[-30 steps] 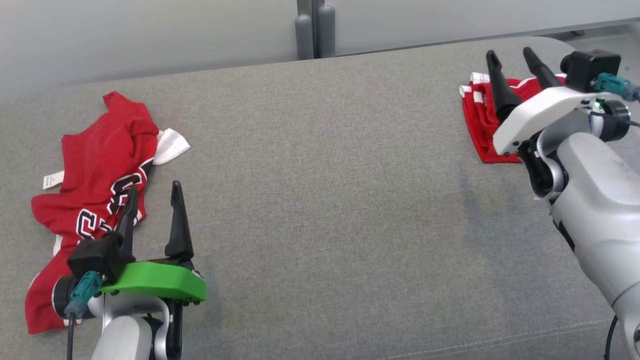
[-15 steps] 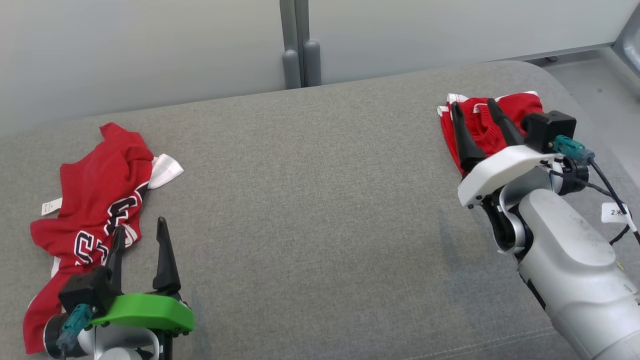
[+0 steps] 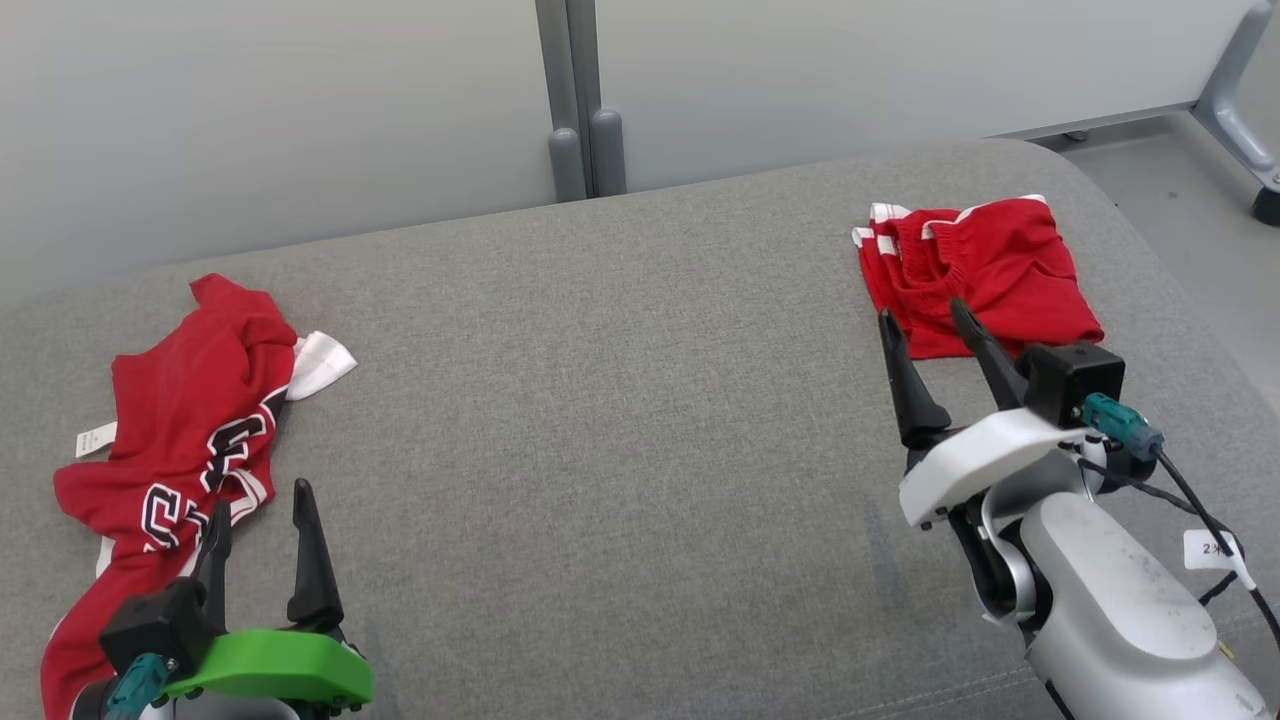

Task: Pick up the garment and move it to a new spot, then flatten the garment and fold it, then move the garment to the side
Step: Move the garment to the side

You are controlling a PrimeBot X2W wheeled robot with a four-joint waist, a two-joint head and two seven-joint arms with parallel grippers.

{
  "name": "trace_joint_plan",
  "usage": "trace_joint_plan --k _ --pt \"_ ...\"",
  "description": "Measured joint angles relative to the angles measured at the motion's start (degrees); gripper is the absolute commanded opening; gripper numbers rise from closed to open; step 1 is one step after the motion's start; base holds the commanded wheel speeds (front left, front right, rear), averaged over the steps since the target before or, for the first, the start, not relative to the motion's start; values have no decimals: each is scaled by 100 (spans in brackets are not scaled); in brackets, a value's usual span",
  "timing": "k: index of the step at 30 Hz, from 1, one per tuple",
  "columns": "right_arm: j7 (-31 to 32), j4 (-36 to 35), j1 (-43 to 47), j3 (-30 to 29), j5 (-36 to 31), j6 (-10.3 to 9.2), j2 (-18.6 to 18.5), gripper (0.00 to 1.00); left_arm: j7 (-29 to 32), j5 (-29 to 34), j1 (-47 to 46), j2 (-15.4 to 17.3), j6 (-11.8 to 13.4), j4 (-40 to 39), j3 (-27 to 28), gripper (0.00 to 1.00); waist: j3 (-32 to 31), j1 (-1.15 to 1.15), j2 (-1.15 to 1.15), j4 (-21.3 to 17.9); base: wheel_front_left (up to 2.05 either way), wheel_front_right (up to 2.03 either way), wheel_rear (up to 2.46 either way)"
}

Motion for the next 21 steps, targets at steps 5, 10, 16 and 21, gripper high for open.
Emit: trace_joint_plan --k 5,10,16,21 --pt "1 -181 366 -119 -93 -5 73 100 -4 1 75 1 0 -43 8 100 -48 0 0 -4 0 0 0" --pt "1 -302 632 -321 -211 -5 111 100 -4 1 147 1 0 -84 9 100 -89 0 0 -14 0 0 0" --pt "0 -446 845 -523 -414 -5 124 100 -53 1 223 1 0 -119 -21 100 -127 0 0 -25 0 0 0" --pt "1 -588 1029 -617 -525 -5 172 100 -53 1 254 1 0 -129 -62 100 -149 0 0 -21 0 0 0"
